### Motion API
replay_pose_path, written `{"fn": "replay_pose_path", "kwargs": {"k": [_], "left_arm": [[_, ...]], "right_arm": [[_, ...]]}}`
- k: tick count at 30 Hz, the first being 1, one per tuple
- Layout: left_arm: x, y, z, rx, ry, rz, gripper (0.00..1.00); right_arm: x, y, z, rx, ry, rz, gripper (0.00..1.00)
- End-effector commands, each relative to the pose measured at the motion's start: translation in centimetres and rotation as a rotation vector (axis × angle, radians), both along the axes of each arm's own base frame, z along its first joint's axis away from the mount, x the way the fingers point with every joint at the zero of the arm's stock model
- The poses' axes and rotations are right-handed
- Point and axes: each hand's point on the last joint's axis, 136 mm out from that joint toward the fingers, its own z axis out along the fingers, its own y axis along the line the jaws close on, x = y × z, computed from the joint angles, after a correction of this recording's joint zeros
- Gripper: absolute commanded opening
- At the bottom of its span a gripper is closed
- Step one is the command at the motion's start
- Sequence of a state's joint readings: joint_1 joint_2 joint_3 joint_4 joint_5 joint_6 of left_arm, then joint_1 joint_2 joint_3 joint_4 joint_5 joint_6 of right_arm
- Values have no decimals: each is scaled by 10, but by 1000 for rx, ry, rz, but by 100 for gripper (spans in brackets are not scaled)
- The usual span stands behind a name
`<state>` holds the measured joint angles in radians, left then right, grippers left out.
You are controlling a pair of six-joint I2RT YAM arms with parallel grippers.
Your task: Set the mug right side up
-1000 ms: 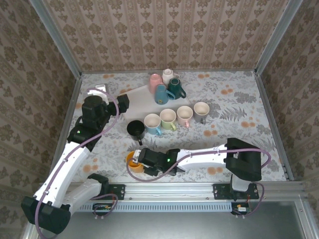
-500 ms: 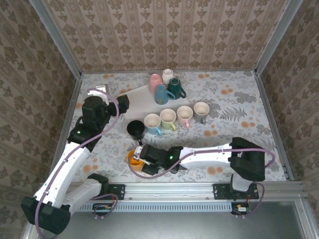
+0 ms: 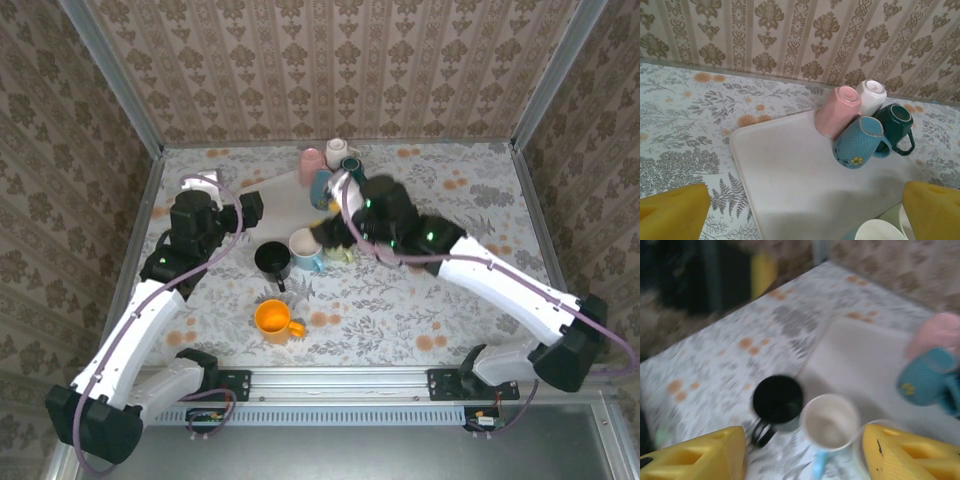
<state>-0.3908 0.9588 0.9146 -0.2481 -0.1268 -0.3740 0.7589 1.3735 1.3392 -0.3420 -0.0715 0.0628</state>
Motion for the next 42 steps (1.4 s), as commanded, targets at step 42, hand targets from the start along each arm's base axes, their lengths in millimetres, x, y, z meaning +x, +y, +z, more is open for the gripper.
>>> {"fn": "replay_pose_path", "kwargs": {"k": [42], "left_arm": [[1,-27,-9,-62,32,-91,99]], "right_arm": [[276,-89,-197,-204,403,-421,78]]}}
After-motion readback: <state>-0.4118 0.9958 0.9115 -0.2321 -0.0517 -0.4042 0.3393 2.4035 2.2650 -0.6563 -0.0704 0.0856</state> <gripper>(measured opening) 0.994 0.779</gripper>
